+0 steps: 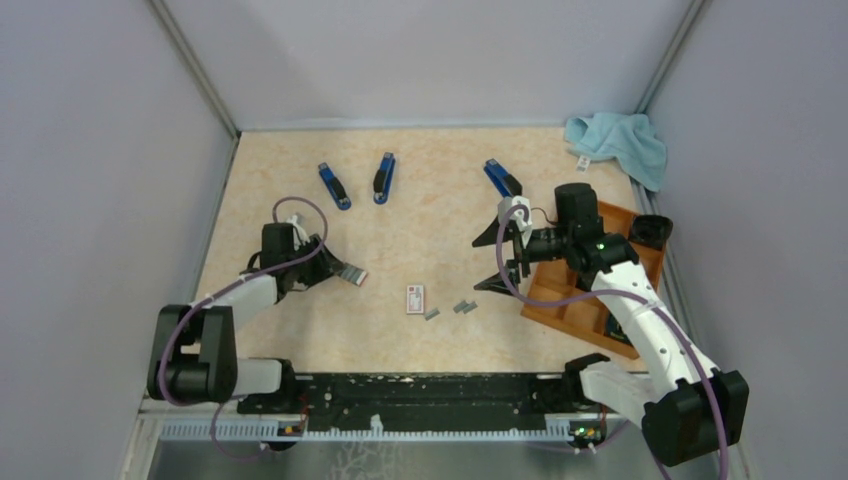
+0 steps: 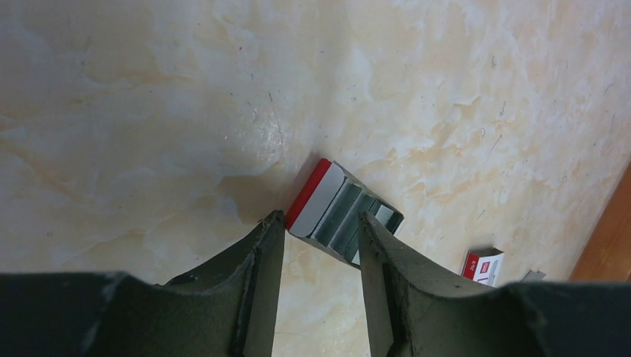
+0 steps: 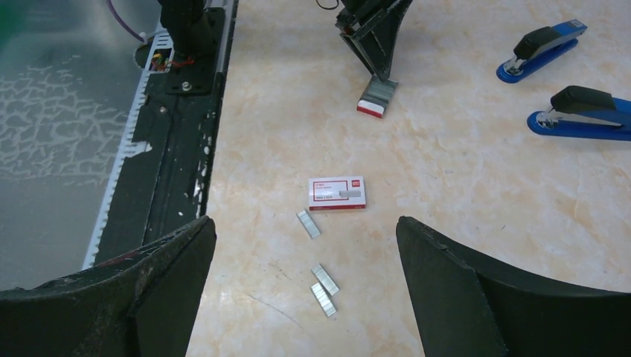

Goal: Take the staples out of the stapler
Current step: Move the staple box to the center of the board.

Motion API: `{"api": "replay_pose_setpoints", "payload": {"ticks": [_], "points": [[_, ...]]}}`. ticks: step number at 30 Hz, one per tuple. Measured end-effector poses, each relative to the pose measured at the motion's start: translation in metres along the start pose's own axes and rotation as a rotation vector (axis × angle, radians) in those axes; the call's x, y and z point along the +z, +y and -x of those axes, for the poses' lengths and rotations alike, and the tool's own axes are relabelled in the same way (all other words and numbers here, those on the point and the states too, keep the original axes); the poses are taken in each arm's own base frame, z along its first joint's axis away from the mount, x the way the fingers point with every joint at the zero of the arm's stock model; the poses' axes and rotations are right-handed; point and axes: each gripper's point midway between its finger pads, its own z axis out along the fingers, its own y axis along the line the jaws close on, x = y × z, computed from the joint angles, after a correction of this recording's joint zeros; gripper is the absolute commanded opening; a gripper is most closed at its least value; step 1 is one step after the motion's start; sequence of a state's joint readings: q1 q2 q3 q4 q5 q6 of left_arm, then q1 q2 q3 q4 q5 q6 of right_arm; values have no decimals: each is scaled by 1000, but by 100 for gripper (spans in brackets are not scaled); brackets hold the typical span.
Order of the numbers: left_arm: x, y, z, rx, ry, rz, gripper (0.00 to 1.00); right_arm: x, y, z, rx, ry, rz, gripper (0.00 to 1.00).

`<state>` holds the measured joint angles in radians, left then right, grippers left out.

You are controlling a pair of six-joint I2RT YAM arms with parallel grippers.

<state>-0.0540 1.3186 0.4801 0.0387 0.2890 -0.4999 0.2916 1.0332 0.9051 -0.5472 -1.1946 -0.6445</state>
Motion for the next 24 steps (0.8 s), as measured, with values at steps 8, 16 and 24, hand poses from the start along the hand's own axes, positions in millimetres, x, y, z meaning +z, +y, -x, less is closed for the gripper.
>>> {"api": "replay_pose_setpoints", "payload": {"ticks": [8,16,24], "points": [[-1,-9,-5,0,29,-53,46,0,0,0,0,-2,2,92],[-4,-24,-7,5,44,-138,46,0,0,0,1,-2,3,92],[-5,-20,-4,9,26,-105,48,0,1,0,1,-3,3,92]]}}
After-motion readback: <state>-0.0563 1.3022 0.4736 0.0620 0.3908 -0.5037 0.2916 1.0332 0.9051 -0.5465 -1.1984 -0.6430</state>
